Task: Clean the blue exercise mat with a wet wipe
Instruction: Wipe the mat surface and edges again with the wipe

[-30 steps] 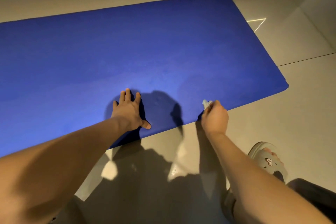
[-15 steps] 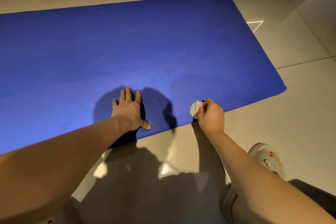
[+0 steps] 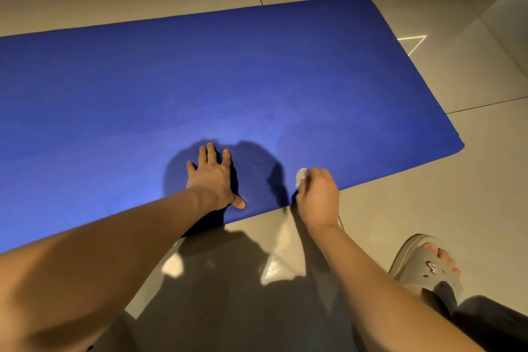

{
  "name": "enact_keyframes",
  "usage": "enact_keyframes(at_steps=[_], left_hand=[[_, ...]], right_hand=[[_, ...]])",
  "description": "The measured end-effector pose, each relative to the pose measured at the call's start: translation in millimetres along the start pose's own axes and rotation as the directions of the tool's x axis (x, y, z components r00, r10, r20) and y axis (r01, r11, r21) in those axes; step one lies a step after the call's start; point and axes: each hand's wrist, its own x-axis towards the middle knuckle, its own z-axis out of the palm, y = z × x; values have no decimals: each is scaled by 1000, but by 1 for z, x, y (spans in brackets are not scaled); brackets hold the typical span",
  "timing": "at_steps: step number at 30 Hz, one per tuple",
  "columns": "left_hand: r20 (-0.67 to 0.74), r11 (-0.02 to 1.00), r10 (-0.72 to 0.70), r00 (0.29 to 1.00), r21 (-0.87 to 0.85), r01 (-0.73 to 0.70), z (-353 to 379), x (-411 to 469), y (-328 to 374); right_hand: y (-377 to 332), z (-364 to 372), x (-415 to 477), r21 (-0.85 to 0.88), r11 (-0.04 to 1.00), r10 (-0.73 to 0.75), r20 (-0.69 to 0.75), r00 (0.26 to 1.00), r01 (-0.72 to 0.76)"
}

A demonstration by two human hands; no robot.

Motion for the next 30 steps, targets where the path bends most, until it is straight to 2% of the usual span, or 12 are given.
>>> enact_keyframes(at_steps=[3, 5, 9, 11, 13, 16, 18, 20, 22, 26, 28, 30], left_hand=[[-2, 1000, -4, 1000, -3, 4, 1, -1, -2], [3, 1000, 1, 1000, -10, -1, 1, 1, -2], [-8, 1000, 9, 1000, -5, -9, 4, 2, -4], [-13, 1000, 13, 1000, 2, -13, 5, 2, -4], [-10, 1000, 12, 1000, 14, -12, 4, 1, -3], [-14, 1000, 12, 1000, 18, -12, 3, 2, -1], [-12, 1000, 15, 1000, 13, -14, 3, 2, -1], [-15, 1000, 17, 1000, 11, -17, 2, 0, -2], [-1, 1000, 27, 1000, 7, -27, 2, 0, -3], [3, 1000, 23, 1000, 10, -23, 3, 0, -3], [-2, 1000, 18, 1000, 13, -18, 4, 1, -2], [-11, 1000, 16, 1000, 13, -16, 4, 0, -2]], right_hand=[[-34, 23, -28, -42, 952, -293, 174, 940, 305], [-28, 22, -19, -74, 924, -358, 178, 916, 376], [26, -18, 37, -175, 982, -66, 14, 998, 68], [40, -31, 51, -150, 984, 91, -38, 995, -96], [25, -24, 45, -114, 979, 162, -48, 986, -167], [-22, 3, 13, -32, 999, 35, 70, 997, -33], [-42, 17, -7, -63, 984, -150, 211, 966, 166], [-31, 12, 3, -122, 950, -248, 261, 933, 287], [2, -6, 32, -235, 943, -188, 213, 959, 237], [37, -31, 64, -285, 956, 63, -27, 998, -68], [15, -19, 55, -225, 970, 81, -38, 996, -87], [-20, 1, 33, -181, 983, -8, 65, 998, 20]])
